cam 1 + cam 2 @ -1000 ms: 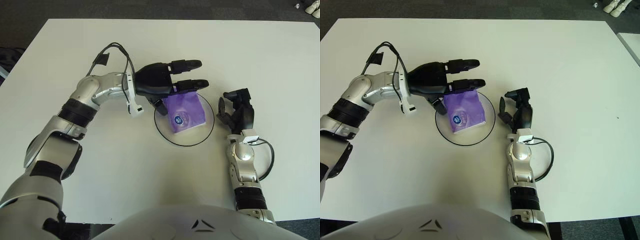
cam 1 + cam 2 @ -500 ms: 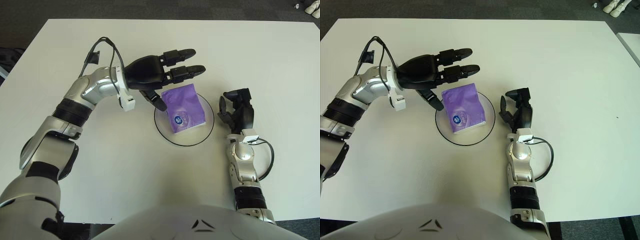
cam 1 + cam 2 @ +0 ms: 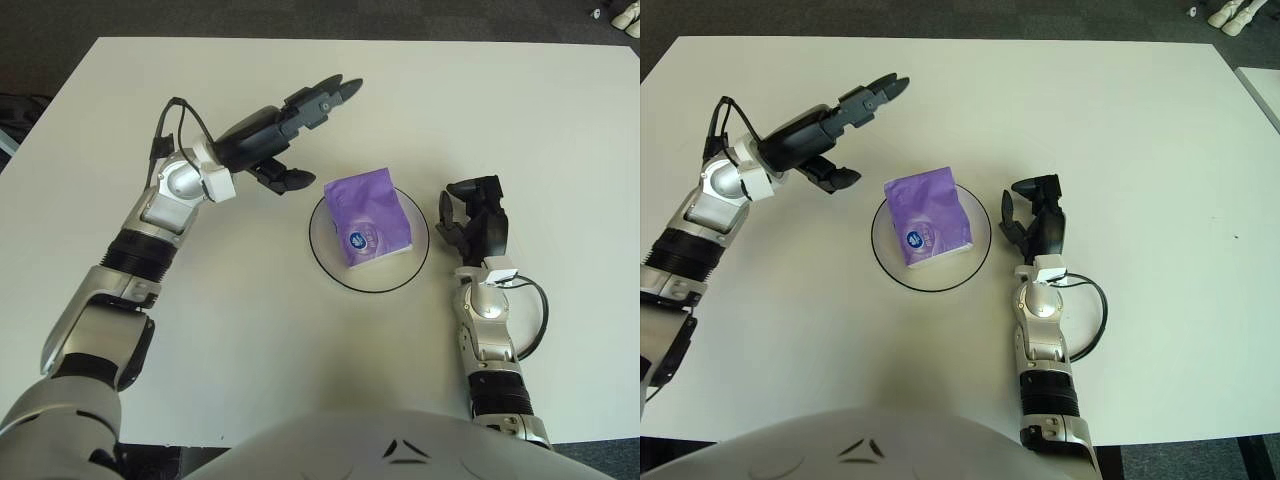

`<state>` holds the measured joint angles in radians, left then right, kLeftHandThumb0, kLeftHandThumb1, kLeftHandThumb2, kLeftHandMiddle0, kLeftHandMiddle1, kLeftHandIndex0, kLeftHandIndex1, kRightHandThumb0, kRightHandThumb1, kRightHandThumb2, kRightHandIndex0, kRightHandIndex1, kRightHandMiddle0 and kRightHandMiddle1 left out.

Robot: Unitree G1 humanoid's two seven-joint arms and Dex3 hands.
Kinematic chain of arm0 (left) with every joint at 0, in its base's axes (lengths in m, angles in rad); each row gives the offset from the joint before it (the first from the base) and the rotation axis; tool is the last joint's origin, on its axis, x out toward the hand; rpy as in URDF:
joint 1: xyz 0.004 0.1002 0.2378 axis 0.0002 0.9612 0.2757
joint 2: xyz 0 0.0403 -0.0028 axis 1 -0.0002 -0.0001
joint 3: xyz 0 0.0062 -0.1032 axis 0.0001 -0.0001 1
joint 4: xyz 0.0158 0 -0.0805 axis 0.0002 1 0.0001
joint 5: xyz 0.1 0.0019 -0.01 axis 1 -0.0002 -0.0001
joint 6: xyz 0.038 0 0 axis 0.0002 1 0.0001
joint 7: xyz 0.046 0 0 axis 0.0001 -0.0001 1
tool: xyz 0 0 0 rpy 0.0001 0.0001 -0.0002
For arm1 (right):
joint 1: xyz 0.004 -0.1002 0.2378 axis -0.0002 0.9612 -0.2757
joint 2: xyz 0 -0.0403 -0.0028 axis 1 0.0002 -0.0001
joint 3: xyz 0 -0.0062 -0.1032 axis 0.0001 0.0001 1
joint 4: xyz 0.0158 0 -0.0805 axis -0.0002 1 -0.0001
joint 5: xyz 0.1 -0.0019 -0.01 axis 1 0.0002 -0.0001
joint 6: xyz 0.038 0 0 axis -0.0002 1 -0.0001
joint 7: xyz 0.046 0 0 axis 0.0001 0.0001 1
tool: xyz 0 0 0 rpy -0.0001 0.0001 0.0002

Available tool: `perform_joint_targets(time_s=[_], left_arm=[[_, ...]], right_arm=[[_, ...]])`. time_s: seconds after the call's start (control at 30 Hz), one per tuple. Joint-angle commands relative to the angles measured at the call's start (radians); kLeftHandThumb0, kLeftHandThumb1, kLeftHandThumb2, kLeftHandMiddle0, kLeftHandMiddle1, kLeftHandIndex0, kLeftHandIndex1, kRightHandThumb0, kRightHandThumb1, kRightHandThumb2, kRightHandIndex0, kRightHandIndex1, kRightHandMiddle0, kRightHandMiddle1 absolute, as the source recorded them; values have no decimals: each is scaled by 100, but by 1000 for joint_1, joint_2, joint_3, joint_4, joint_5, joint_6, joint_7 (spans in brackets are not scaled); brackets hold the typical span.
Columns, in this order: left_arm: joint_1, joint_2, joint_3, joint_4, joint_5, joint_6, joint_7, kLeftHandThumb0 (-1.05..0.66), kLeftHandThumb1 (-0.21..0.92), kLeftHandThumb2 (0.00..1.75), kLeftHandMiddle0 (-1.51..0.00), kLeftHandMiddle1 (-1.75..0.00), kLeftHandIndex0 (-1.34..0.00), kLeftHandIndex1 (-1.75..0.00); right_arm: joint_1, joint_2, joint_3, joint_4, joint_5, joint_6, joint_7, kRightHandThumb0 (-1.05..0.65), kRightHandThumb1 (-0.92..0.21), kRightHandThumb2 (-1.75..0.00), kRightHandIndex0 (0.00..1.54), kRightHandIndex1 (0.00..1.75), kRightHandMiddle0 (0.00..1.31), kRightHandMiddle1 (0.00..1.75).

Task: Put the tissue paper into the plate.

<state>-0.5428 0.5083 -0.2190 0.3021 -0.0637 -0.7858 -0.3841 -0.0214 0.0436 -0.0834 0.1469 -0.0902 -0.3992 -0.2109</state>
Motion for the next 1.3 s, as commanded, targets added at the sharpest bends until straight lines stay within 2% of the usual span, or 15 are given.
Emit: perform_joint_targets(time_s=[0.0,0.07,0.17,0.2,0.27,0.33,0.43,0.5,0.67,0.8,0.87,1.0,1.27], left_arm=[[173,-32,90,-52,37,152,113,-72,92,110,-3,-3,-1,-11],[170,-66,111,-104,72,251,168,-71,92,112,-5,-5,0,-19],[210,-141,131,-184,38,352,223,-69,92,113,-6,-6,0,-28],[212,-193,135,-186,7,370,248,-69,92,113,-6,-7,0,-31],[211,-251,143,-189,-20,394,271,-68,92,112,-8,-10,0,-46],[207,-292,155,-181,-37,389,283,-67,92,111,-9,-14,0,-56],[206,-335,178,-163,-62,374,285,-64,92,108,-2,-41,0,-81],[212,-362,193,-147,-72,369,291,-62,92,107,-1,-50,0,-90],[219,-438,238,-121,-119,385,312,-59,92,102,0,-66,0,-113],[212,-499,267,-92,-128,356,344,-56,92,99,-1,-73,0,-127],[203,-521,278,-71,-118,341,362,-54,91,100,-1,-76,-1,-130],[183,-552,292,-32,-100,314,390,-50,84,107,-3,-79,-13,-135],[164,-587,310,25,-70,280,432,-46,73,120,-8,-84,-26,-138]], right_arm=[[66,-1,-6,90,0,31,-1,-36,-80,-70,53,123,26,175],[65,-1,-7,91,-1,30,-3,-36,-80,-70,53,123,26,175],[64,-1,-7,92,-3,26,-6,-36,-80,-70,53,123,26,175],[63,-1,-7,95,-3,21,-8,-36,-80,-70,53,122,26,175],[61,0,-8,99,-2,15,-8,-36,-80,-70,53,122,26,175],[61,-1,-8,99,-1,20,-7,-36,-80,-69,53,122,26,175],[58,-3,-10,99,1,31,-5,-36,-81,-69,53,122,26,175],[56,-3,-11,101,7,30,-3,-36,-81,-69,53,122,26,175],[51,4,-11,104,7,22,-10,-36,-81,-69,52,121,26,175],[61,8,-1,72,0,46,-9,-36,-80,-70,51,120,26,175],[62,4,-1,68,-3,61,-8,-36,-80,-70,51,120,26,175],[67,6,0,53,-5,73,-8,-36,-80,-70,51,121,26,175],[71,11,0,42,-3,75,-10,-36,-83,-66,50,121,25,175]])
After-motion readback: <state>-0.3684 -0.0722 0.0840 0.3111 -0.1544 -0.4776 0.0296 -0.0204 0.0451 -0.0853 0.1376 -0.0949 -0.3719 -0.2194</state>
